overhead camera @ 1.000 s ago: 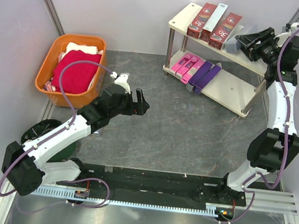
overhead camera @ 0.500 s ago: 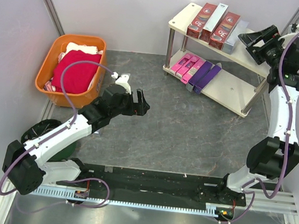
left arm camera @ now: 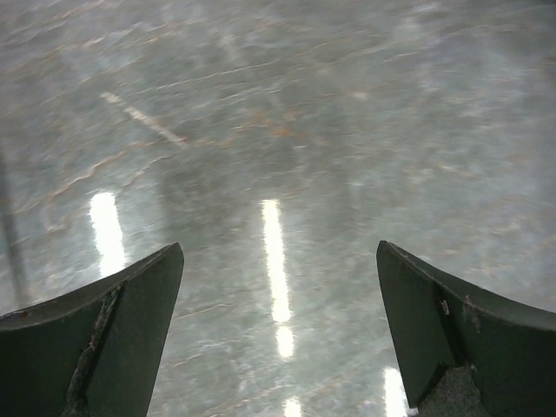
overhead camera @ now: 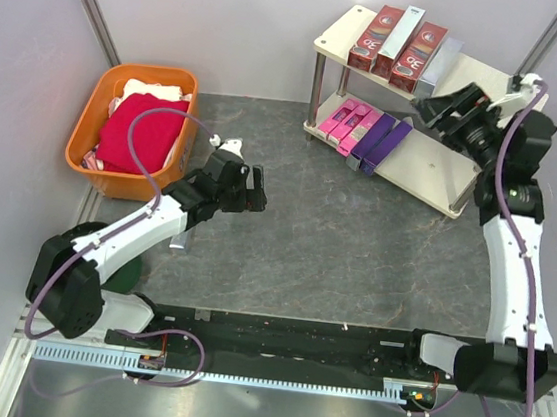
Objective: Place and organize the toothpastes onto the shelf
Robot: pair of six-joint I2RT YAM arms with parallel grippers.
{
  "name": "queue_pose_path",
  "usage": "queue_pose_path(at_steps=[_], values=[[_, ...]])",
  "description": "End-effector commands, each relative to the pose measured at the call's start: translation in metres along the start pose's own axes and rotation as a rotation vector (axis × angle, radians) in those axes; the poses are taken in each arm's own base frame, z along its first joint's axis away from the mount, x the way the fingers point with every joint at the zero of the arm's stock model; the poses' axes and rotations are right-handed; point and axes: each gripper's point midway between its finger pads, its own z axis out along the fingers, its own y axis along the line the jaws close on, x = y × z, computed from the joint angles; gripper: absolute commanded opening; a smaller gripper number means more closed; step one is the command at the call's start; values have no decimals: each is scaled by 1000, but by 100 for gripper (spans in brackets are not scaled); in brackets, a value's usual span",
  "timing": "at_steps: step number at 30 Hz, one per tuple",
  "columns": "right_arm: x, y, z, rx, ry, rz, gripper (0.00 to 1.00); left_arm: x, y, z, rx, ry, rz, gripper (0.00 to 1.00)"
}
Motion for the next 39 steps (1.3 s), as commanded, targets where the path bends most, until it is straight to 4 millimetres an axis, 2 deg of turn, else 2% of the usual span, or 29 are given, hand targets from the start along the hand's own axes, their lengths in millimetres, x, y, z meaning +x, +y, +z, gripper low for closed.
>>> queue_pose_path(at_steps=[1, 2, 4, 6, 9, 10, 11, 12, 14, 17, 22, 28, 31, 32, 35, 37, 38, 39], values=[[37, 7, -6, -3, 45, -42, 98, -1, 43, 8, -149, 18, -27, 100], [62, 10, -4, -15, 99, -36, 98, 1, 51, 8, -165, 21, -47, 100], [85, 16, -5, -35, 143, -32, 98, 5, 74, 9, -215, 34, -94, 100], [109, 10, -6, -33, 184, -12, 98, 9, 99, 5, -288, 38, -135, 100], [145, 4, -5, -33, 249, 9, 98, 20, 125, 0, -377, 53, -166, 100], [157, 8, -5, -47, 275, 14, 98, 23, 136, -4, -429, 53, -170, 100], [173, 2, -4, -42, 305, 22, 98, 26, 143, -5, -461, 56, -172, 100], [181, 1, -4, -39, 320, 22, 98, 30, 157, -7, -520, 59, -175, 100], [204, -4, -3, -33, 365, 26, 98, 38, 171, -10, -572, 77, -183, 100], [226, -6, -2, -35, 410, 33, 98, 45, 185, -10, -623, 88, -186, 100], [245, -6, -1, -37, 450, 29, 98, 53, 198, -3, -683, 131, -161, 100], [253, -7, -3, -29, 466, 23, 98, 60, 202, 16, -670, 197, -132, 98], [254, -7, -4, -24, 468, 18, 98, 64, 197, 28, -630, 246, -113, 87], [254, -7, -5, -22, 465, 17, 98, 66, 195, 30, -614, 260, -109, 75], [256, -8, -5, -19, 471, 16, 98, 67, 191, 37, -582, 280, -100, 55], [258, -8, -6, -19, 477, 11, 98, 67, 187, 39, -559, 279, -104, 52], [258, -9, -6, -15, 476, 15, 98, 66, 181, 39, -522, 275, -114, 45], [258, -9, -6, -16, 476, 11, 98, 64, 177, 39, -499, 269, -118, 42]])
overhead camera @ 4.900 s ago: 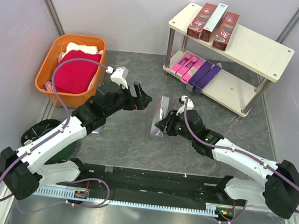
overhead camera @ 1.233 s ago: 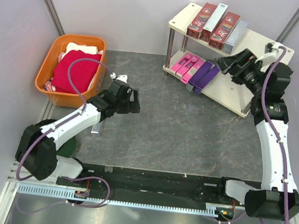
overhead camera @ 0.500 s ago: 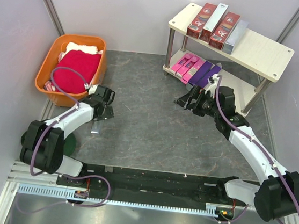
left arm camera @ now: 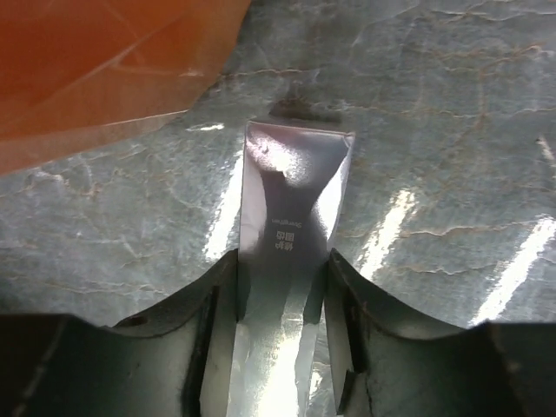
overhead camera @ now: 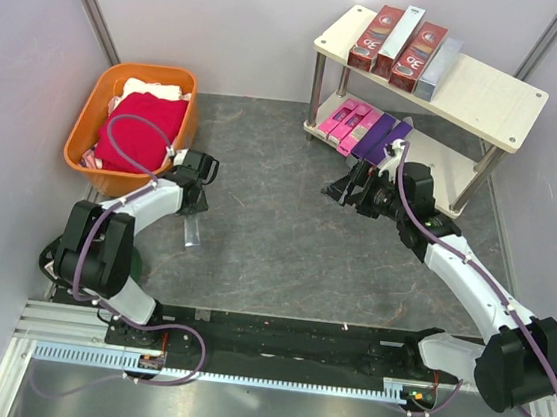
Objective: Place and organize the toothpastes onto the shelf
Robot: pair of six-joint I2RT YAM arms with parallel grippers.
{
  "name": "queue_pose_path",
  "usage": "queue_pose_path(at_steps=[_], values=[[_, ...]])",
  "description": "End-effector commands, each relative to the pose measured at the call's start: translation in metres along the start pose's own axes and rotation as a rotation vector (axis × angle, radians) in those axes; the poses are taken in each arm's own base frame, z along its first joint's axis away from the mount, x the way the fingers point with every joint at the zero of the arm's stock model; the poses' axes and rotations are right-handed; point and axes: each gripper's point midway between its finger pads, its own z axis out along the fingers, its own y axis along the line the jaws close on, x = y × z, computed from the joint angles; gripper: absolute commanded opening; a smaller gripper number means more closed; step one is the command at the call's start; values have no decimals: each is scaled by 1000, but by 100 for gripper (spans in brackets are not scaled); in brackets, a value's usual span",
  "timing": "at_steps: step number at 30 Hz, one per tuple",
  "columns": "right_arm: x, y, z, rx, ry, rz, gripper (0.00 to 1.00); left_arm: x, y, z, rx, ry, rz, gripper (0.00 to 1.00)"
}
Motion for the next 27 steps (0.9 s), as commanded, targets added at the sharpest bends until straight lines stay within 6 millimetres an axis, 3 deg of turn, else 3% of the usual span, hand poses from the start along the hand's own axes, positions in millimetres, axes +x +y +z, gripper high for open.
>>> queue_pose_path(at_steps=[1, 15, 22, 27], values=[[-6, 5, -1, -11, -30, -22, 98, 25, -14, -3, 118, 104, 41, 40], [4, 16, 1, -49, -14, -43, 98, -8, -64, -74, 479, -18, 26, 35], [14, 40, 3, -159, -3, -64, 98, -21, -118, -132, 826, -73, 54, 35], [32, 69, 2, -340, 36, -46, 98, -25, -154, -184, 1122, -66, 59, 35]])
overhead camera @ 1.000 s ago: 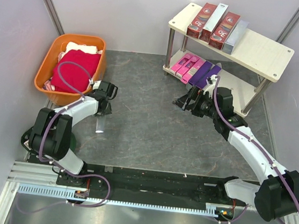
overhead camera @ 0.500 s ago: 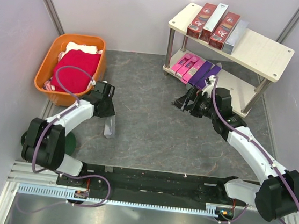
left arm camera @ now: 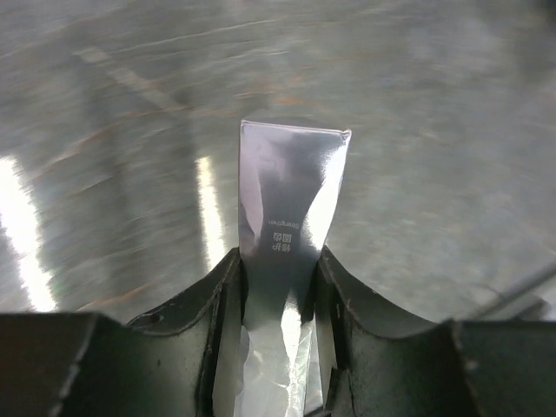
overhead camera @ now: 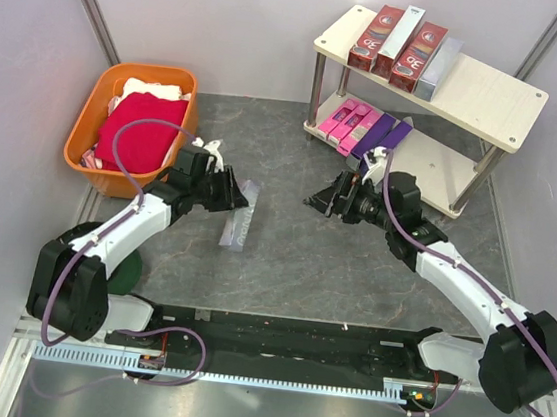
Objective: Place and organize the toothpastes onto the shelf
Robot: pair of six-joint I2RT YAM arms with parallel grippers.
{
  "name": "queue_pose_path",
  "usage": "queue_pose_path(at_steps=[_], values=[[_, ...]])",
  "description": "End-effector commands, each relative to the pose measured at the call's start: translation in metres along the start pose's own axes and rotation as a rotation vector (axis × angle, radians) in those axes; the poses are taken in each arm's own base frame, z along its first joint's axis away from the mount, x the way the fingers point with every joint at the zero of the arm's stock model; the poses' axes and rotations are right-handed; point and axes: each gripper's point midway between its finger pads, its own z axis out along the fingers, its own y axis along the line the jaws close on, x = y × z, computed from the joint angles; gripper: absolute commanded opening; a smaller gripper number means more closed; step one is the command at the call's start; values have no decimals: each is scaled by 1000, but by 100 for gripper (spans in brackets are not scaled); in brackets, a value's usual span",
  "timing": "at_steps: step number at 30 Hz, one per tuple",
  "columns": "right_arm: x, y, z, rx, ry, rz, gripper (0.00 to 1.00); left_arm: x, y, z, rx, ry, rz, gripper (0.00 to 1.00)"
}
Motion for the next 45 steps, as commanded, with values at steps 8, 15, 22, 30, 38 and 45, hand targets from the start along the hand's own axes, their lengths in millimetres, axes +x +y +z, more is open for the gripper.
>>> queue_pose_path(at_steps=[8, 15, 22, 30, 38, 45], values=[[23, 66, 5, -367, 36, -4, 98, -44, -152, -69, 824, -140, 50, 34], [31, 89, 6, -443, 25, -42, 98, -43, -184, -99, 1029, -134, 53, 34], [30, 104, 3, -519, -19, -34, 94, -39, -202, -122, 1202, -94, 7, 34], [21, 122, -11, -578, -82, -50, 44, -36, -202, -119, 1220, -87, -3, 43], [16, 125, -18, -572, -102, -65, 33, -33, -187, -98, 1010, -94, 28, 85], [12, 126, -18, -550, -110, -76, 32, -44, -149, -81, 674, -225, 103, 99]])
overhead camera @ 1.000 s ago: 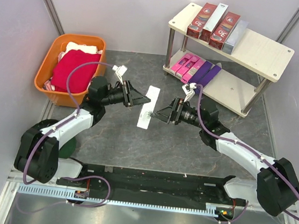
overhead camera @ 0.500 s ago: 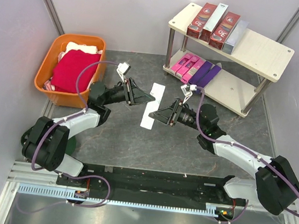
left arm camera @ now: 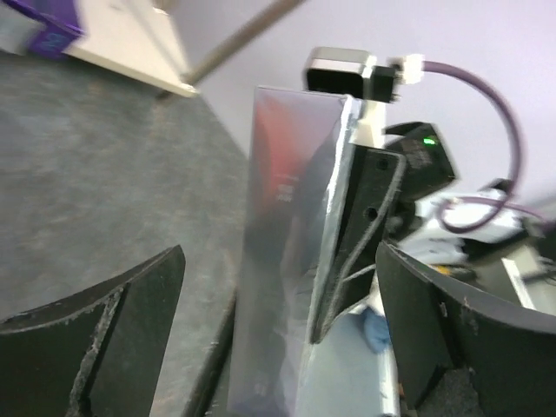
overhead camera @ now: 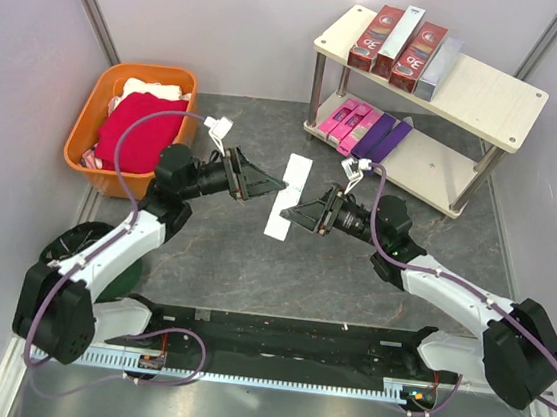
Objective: Place and organize the toothpastes onto the shelf
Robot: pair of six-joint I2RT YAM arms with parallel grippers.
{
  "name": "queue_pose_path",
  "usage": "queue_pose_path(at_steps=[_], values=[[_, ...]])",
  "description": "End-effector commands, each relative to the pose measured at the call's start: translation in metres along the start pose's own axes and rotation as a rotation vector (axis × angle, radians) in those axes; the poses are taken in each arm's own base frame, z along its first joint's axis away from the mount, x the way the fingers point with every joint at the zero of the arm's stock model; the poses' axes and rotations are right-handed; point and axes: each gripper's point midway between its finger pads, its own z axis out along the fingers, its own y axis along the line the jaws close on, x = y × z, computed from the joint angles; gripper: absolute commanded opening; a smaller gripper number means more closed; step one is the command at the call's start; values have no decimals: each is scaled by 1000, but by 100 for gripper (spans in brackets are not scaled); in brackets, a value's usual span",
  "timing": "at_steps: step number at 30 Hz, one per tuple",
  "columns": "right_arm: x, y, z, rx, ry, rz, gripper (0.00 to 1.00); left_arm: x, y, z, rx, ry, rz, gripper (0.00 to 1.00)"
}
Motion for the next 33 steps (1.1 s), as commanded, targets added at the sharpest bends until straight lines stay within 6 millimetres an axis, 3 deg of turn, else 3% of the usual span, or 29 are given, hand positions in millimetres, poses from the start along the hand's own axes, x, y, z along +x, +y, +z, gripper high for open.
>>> queue_pose_path(at_steps=[1, 6, 8, 16, 22, 31, 33], values=[[-24, 24, -1, -44, -68, -88, 31, -11, 29, -18, -268, -51, 154, 99], [-30, 25, -2, -7, -71, -119, 31, -18, 55, -46, -499, -99, 226, 100], [-34, 28, -3, 1, -78, -134, 31, -26, 57, -55, -559, -135, 252, 100], [-54, 41, -4, 51, -87, -198, 30, -26, 71, -72, -675, -133, 290, 100], [-97, 61, -7, 155, -131, -339, 31, -21, 78, -74, -689, -115, 295, 100], [-190, 101, -27, 314, -272, -490, 32, -14, 85, -75, -701, -82, 298, 100], [-202, 100, -29, 335, -278, -497, 32, -14, 86, -76, -706, -80, 298, 100]])
